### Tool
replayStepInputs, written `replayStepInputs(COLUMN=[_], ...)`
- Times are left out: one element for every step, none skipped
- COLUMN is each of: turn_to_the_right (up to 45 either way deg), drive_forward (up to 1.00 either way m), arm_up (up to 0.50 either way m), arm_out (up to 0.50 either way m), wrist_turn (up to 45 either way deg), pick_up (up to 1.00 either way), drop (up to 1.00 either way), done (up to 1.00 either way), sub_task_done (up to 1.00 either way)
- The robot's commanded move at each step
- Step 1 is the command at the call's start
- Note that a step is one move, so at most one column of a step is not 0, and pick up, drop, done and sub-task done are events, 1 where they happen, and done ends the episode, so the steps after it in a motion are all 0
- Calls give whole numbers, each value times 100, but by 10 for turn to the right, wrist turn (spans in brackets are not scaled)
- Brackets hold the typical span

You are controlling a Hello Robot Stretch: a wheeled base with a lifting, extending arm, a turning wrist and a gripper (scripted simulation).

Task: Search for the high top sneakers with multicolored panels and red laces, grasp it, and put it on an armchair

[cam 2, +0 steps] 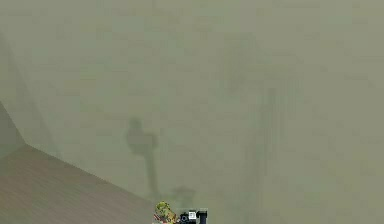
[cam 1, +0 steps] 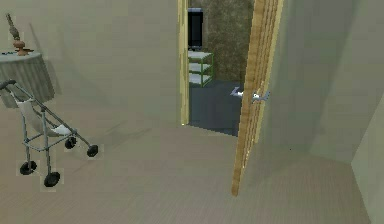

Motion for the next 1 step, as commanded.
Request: replayStepInputs(turn_to_the_right=[0], drive_forward=[0], arm_up=[0], arm_out=[0], wrist_turn=[450], pick_up=[0], drop=[0], done=[0], sub_task_done=[0])
